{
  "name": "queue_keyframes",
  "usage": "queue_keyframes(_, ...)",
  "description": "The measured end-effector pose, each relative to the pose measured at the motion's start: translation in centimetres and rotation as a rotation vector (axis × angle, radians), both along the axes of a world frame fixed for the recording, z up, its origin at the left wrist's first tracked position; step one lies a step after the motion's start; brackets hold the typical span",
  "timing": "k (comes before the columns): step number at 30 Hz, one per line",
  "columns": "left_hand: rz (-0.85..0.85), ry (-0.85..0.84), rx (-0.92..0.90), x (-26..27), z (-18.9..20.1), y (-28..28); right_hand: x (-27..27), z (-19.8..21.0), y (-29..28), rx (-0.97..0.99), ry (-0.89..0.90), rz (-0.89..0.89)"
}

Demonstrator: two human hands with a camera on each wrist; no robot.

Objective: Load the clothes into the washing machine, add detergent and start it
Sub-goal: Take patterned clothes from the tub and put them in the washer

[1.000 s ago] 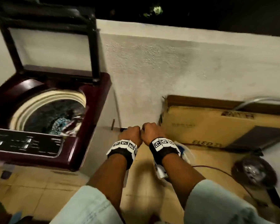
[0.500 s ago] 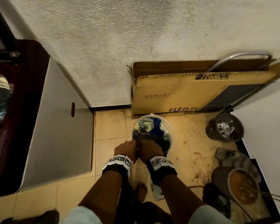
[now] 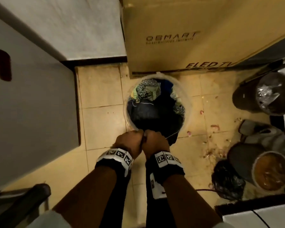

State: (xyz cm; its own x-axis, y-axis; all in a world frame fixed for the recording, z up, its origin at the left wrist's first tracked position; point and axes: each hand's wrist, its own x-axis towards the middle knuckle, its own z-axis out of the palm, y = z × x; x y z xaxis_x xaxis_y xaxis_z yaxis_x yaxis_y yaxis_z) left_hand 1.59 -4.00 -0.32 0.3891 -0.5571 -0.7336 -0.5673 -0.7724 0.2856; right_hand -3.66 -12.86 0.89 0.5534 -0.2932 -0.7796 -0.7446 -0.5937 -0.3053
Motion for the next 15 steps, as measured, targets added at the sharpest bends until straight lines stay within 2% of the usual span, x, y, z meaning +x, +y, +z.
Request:
queue_keyframes(4,-0.078,-0.037,-0.004,-0.3,-6.6,-2.2,0.1,-7.0,-2.3,0.021,0.038,0.018)
queue_keyframes(9,-0.026,-0.058,-0.001,-0.7,-12.3,-4.7,1.0,-13.3,-6.4,-0.056,0.030,-0.058)
queue_keyframes(12,-0.014,-0.003,0.072,-1.3,-14.1,-5.2,1.2,-16.4,-9.2,-0.184,0.089,-0.118)
queue_keyframes(15,-0.024,0.086,0.149,-1.5,-15.1,-5.1,0.1,-18.3,-11.8,-0.295,0.223,-0.129)
